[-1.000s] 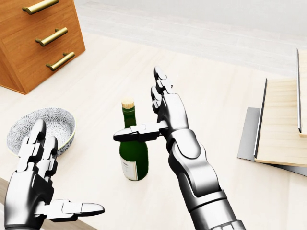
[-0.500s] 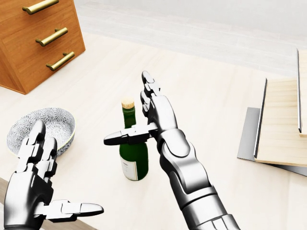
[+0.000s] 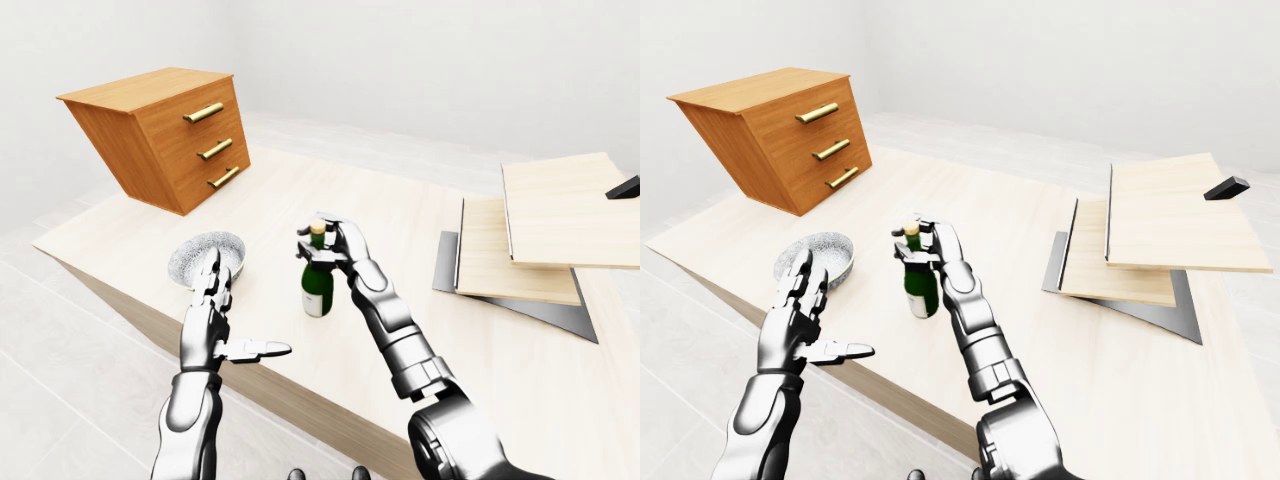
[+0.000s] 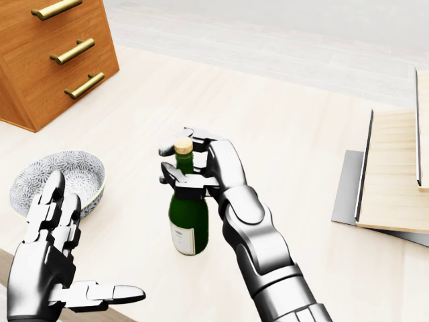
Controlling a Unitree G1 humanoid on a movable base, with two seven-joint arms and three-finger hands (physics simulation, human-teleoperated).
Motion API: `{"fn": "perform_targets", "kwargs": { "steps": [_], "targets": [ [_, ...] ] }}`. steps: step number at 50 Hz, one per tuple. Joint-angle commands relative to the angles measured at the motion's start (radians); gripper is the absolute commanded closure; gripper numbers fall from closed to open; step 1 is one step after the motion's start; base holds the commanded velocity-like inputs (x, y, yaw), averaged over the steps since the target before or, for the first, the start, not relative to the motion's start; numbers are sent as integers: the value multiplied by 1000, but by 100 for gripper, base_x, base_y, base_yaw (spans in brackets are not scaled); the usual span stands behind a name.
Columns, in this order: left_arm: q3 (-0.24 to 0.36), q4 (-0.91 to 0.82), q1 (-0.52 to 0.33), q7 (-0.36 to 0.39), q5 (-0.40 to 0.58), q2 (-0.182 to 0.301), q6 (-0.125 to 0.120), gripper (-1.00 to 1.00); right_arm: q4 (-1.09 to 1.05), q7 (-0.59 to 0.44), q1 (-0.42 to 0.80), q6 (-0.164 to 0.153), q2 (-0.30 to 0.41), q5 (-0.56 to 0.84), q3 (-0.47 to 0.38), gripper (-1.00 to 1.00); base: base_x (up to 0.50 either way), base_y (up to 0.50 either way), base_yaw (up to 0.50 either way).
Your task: Put the wine bottle on the wine rack.
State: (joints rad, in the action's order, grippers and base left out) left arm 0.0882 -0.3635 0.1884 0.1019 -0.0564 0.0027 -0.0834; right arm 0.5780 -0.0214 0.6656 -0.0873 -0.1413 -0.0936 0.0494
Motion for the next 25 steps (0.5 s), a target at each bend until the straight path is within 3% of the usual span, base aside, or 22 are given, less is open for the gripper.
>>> {"fn": "perform_targets", "kwargs": {
  "steps": [1, 11, 25],
  "targets": [
    [-2, -3, 2, -1, 1, 0, -3, -100, -3, -4, -10, 0, 0, -3, 1, 57, 0, 0, 0],
    [-3, -9, 3, -1, 1, 0, -4, -100, -16, -5, -17, 0, 1, -3, 2, 100, 0, 0, 0],
    [-1, -7, 0, 2, 0, 2, -4, -100, -35, -2, -24, 0, 6, -2, -1, 100, 0, 0, 0]
  ]
}}
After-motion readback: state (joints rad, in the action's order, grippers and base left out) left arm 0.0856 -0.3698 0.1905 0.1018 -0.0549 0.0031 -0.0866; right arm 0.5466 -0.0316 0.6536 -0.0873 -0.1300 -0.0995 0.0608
